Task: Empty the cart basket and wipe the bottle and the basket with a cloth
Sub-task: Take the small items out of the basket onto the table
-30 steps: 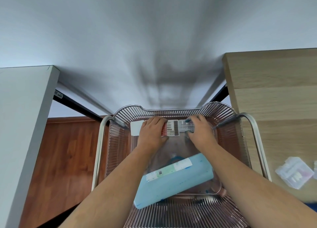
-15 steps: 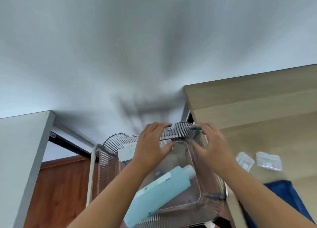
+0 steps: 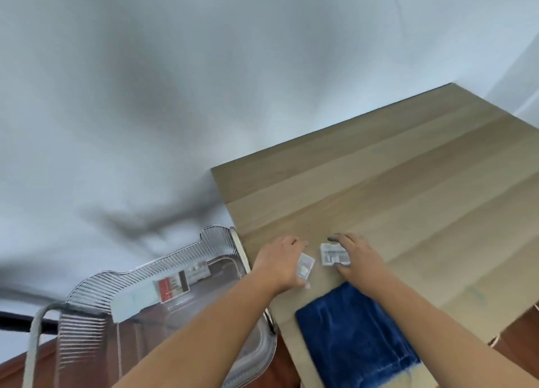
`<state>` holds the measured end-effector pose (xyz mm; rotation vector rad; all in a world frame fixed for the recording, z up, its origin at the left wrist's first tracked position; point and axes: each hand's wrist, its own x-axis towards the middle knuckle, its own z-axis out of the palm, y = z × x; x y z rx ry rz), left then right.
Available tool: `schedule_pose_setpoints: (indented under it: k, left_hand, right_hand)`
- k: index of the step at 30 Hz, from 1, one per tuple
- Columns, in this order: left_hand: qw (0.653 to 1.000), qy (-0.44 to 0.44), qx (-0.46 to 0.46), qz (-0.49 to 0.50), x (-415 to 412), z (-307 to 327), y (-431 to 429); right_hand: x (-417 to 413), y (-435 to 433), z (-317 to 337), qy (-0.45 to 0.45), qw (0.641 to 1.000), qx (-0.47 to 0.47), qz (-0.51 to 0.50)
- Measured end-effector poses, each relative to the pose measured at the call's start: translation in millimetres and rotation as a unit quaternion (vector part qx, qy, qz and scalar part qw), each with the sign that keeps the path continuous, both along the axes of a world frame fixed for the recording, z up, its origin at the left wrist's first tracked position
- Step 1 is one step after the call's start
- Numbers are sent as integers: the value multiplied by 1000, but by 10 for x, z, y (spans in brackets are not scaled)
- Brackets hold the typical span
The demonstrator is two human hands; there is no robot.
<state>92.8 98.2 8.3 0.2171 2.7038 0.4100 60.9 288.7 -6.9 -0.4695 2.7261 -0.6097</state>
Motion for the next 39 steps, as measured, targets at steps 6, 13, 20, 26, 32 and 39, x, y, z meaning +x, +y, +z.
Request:
schedule_pose_setpoints:
  k: [6,13,20,26,32,39]
  left_hand:
    - [993,-25,18,117,-29,-146,234]
    - [973,58,121,187,11,-6,182]
    - [908,245,203,271,409,542,-518]
    - [899,242,134,339,937,453,-1480]
    - [918,146,93,358,1280,-109,-2158]
    - [942,37,61,328,1320,-838,-2528]
  right_hand:
    - [-121,37,-119,-7,1000,7,27]
    - [-106,24,75,-3,997,-74,-6]
    - [18,-620,555,43,980,-191,21]
    - [296,-1645,454,54,972,-174,146]
    - [556,-2508,-44,29,971,-101,214]
    - [548,-2929,-673,-32,973,40,226]
